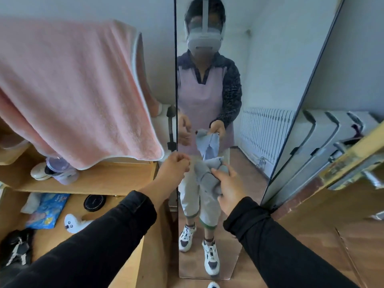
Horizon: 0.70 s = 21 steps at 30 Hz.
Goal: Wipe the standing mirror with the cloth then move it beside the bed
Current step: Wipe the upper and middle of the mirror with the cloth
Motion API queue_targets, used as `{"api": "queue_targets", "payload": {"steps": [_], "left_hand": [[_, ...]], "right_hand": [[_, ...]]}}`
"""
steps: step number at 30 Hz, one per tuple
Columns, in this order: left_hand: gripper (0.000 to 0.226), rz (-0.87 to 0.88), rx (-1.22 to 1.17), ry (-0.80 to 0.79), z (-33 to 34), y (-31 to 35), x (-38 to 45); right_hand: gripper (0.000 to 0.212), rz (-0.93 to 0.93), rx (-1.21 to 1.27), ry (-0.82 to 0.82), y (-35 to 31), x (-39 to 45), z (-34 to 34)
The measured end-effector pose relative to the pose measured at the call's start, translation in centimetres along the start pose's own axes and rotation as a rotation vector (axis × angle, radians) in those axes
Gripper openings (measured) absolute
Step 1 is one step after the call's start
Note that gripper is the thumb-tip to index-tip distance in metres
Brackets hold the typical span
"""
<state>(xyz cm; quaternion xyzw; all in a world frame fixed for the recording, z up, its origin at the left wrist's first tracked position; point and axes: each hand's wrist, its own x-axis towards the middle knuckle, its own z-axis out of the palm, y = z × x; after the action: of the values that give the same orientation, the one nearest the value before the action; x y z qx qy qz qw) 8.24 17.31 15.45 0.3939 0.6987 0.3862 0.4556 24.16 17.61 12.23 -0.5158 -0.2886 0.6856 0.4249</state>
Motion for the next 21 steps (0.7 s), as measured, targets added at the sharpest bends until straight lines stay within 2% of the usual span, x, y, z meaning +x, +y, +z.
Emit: {"api": "queue_targets", "payload": {"steps": [5,7,10,16,18,21], "left_hand": [[0.013,0.302,0.077,0.399,-0.2,4.7,3.0],[0.024,0.396,0.073,0.502,-0.1,6.8,3.6],[0.034,0.560,0.137,0.634,-0.2,9.7,4.4],[0.029,0.660,0.194,0.758,-1.2,14.5,6.4],[0.028,0.679,0.162,0.750,-1.8,16.3,7.0],[0.032,0.584,0.071,0.677,-2.3,19.0,7.7]], "right_hand": [[0.025,-0.206,-0.237,0.005,-5.5,1.4,-0.2],[0.015,-0.290,-0.276,-0.017,-7.6,1.7,-0.3],[0.022,-0.409,-0.282,-0.047,-10.4,2.0,0.1],[0.017,-0.694,-0.399,-0.007,-15.6,2.9,2.7],[0.016,-0.807,-0.456,0.030,-18.3,3.4,4.2],[0.032,-0.947,-0.542,0.091,-22.1,4.6,7.1]]}}
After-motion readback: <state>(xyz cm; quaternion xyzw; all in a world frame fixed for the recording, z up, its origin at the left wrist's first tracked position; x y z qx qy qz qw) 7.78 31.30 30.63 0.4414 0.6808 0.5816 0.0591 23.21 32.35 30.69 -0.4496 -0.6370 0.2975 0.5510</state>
